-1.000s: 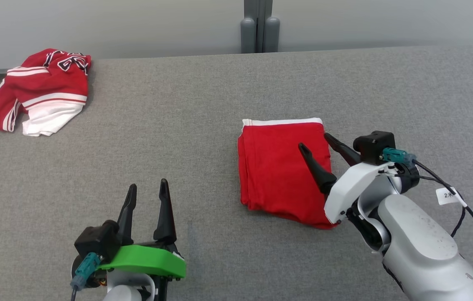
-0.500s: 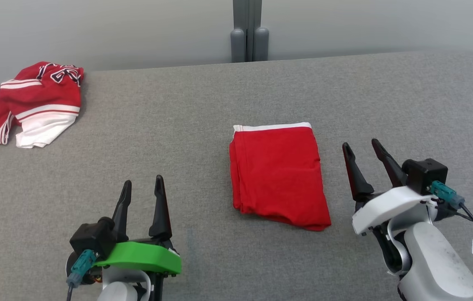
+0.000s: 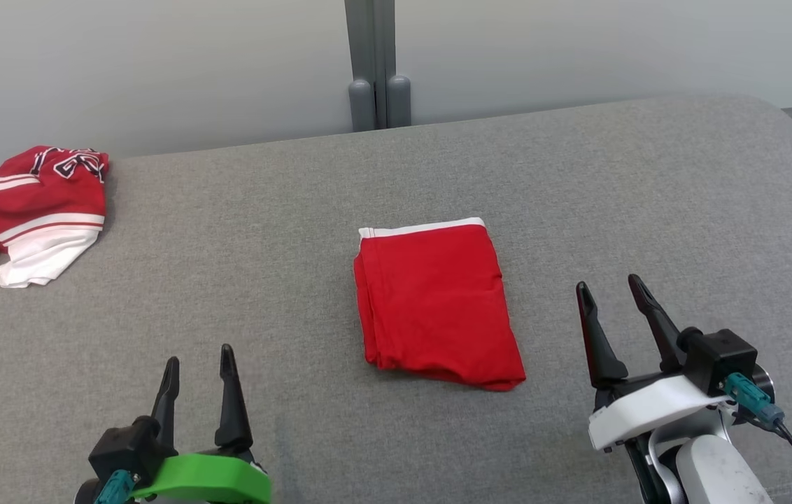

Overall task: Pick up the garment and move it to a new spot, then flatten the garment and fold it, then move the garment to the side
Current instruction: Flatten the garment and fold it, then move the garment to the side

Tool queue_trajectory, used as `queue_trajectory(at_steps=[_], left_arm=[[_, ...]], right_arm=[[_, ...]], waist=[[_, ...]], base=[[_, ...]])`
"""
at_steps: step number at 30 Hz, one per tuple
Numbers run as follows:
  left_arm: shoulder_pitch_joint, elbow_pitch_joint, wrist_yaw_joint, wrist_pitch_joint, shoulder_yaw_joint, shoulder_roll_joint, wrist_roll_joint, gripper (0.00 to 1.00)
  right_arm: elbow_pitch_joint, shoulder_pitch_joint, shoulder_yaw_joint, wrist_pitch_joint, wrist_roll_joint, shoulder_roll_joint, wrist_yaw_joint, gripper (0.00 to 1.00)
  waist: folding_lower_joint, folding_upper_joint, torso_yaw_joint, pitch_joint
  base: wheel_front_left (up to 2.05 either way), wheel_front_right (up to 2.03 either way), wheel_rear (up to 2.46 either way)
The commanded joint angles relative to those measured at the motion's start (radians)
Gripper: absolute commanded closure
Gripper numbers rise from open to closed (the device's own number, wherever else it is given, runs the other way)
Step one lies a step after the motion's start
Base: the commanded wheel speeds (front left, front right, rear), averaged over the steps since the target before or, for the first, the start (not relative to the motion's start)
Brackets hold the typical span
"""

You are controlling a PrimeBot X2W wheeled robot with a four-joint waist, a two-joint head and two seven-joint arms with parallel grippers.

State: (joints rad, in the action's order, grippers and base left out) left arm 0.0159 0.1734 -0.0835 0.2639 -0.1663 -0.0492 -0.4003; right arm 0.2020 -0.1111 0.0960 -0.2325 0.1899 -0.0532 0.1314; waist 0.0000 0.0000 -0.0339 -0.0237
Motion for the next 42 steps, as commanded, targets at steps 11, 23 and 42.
queue_trajectory(at_steps=[11,23,42], left_arm=[[0.041,-0.002,0.012,0.001,0.003,-0.003,0.028,0.0],[0.047,-0.011,0.009,0.001,-0.007,-0.003,0.014,0.0],[-0.012,-0.036,0.005,0.001,-0.036,-0.003,-0.003,0.0]], right_arm=[[0.018,0.034,0.009,-0.014,0.021,0.002,-0.001,0.0],[0.046,0.039,0.009,-0.012,0.017,0.002,-0.001,0.0],[0.111,-0.221,-0.003,0.249,0.101,-0.099,-0.002,0.0]], waist=[[0.0,0.0,0.015,0.016],[0.0,0.0,0.017,0.023],[0.0,0.0,0.085,-0.081]], base=[[0.0,0.0,0.0],[0.0,0.0,0.0],[0.0,0.0,0.0]])
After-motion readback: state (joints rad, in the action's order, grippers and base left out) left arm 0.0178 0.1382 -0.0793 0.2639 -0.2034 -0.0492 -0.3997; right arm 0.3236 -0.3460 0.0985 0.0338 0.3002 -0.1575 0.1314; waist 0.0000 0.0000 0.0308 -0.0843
